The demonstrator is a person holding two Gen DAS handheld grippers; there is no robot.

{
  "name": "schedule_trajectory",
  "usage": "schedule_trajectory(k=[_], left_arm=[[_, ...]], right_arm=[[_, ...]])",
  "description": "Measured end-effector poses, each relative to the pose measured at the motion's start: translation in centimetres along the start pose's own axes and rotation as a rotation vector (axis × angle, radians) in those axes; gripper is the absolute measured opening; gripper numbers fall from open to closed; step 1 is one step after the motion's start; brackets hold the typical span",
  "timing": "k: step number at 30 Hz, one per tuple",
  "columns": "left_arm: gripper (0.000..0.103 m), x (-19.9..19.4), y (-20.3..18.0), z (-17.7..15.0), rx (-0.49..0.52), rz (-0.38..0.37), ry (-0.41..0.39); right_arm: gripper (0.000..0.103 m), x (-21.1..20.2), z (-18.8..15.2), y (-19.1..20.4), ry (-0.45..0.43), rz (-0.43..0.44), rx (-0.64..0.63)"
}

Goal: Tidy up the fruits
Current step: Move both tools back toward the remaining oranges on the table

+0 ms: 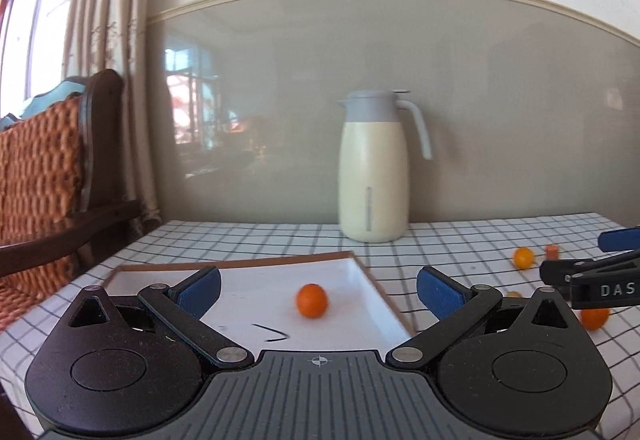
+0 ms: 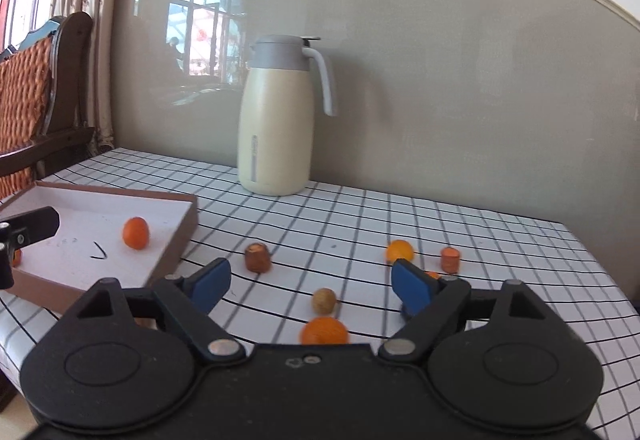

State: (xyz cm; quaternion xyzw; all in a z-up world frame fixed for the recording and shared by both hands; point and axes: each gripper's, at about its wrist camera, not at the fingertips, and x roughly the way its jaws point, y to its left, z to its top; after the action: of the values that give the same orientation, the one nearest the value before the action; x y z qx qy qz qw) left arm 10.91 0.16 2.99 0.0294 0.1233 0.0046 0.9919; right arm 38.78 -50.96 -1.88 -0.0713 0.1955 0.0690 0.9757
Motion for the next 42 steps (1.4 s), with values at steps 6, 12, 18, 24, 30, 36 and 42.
schedule_trajectory(k=[6,12,18,24,30,36,42], left_arm=[[0.103,0.5,-2.5,-0.4,-0.021,-0.068,0.022],[0.103,1.1,-5.6,-1.0,0.009,-0.125,0.032],[0.103,1.5,-9.1,-1.6,0.052,-0.191,0.05],[0.092,2.3,-11.6,-2.2,0.09,-0.236,0.08],[0.088,3.2,-12.7,-2.6,0.091,-0.241,0.116],[0.088,3.7,-13.1,-2.8,0.091,-0.239,0.129],[0.088,4.8,-14.3,-3.2,0.111,-0.253,0.148]], right_arm=[[0.075,-0.6,-1.1,-3.1,0.001,-0.035,0.022],[0.074,-0.5,-2.4,-5.7,0.044,-0.065,0.046],[0.067,0.1,-3.8,-7.2,0.109,-0.065,0.052],[0.06,0.9,-5.0,-7.8,0.154,-0.043,0.056],[0.059,1.9,-5.4,-7.4,0.179,-0.031,0.053],[0.054,4.0,-5.6,-7.3,0.223,-0.028,0.05],[0.046,4.7,-5.6,-9.4,0.235,-0.061,0.11]])
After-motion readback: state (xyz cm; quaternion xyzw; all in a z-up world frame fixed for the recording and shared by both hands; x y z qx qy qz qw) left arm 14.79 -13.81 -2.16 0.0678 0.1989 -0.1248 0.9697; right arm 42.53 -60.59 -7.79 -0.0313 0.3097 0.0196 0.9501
